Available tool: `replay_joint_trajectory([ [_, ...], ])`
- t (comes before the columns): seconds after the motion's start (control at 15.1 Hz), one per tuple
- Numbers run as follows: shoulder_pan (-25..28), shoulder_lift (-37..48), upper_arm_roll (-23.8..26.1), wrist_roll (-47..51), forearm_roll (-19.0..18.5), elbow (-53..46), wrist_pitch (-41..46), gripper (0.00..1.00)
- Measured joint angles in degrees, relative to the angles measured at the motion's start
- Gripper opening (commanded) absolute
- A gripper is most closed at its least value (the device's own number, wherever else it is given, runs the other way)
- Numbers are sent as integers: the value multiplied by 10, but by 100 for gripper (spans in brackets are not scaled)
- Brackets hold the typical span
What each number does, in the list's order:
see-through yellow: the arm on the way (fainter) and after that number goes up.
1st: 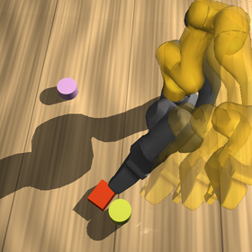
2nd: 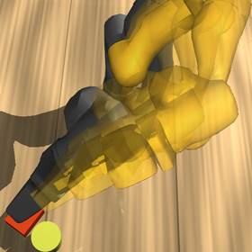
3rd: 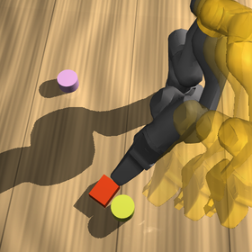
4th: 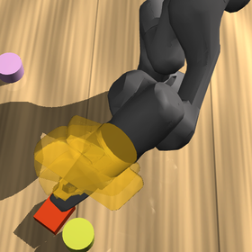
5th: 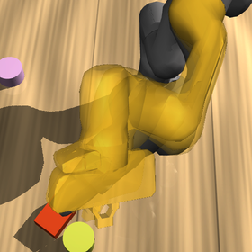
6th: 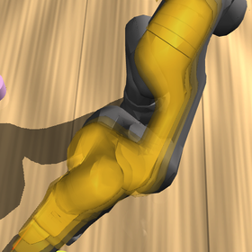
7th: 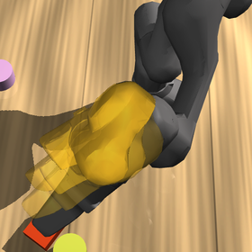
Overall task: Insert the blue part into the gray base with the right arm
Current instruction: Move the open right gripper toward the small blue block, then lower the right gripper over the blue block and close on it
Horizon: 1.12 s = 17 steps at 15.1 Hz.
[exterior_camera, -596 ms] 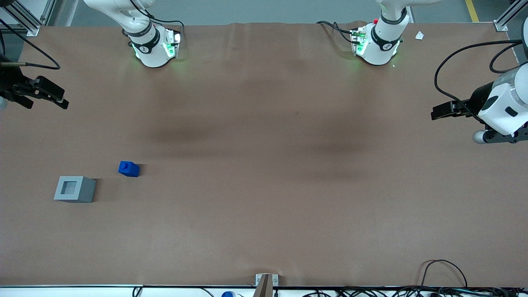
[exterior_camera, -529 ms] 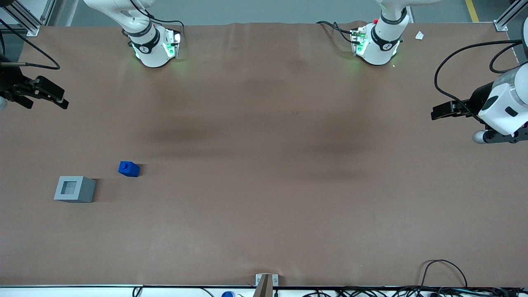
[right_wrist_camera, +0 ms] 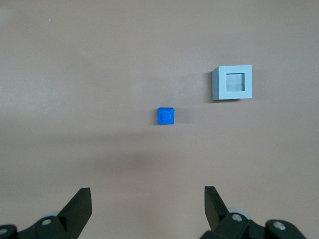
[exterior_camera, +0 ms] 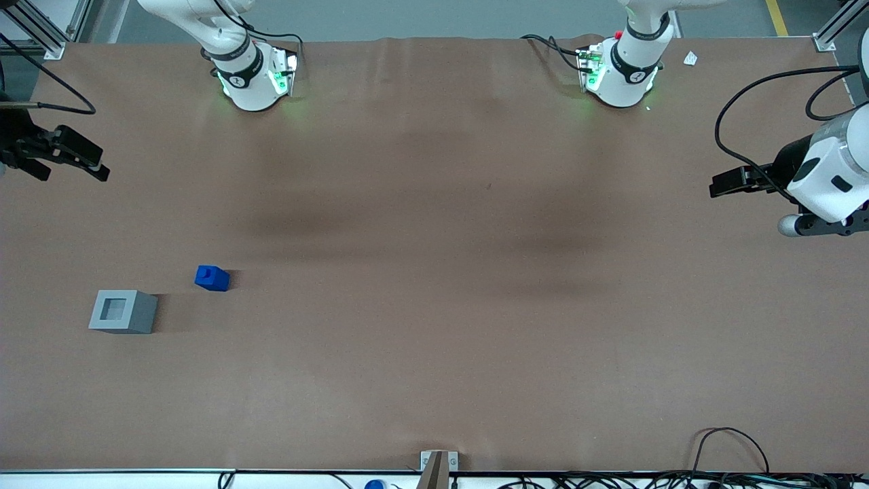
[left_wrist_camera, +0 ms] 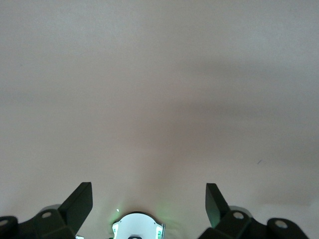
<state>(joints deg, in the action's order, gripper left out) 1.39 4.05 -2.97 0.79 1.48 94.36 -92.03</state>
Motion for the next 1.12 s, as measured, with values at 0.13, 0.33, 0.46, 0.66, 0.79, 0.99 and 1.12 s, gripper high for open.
replay_joint_trajectory([
  [0.13,0,-20,0,0,0,0,-1,100],
  [0.33,0,-64,-1,0,0,6,-25,100],
  [0.46,0,-89,-1,0,0,32,-66,100],
  [0.66,0,-105,-4,0,0,83,-119,100],
  [0.79,0,-108,-5,0,0,104,-136,100],
  [0.99,-2,-124,-6,0,0,116,-161,100],
  [1.12,-3,-143,-7,0,0,122,-187,100],
])
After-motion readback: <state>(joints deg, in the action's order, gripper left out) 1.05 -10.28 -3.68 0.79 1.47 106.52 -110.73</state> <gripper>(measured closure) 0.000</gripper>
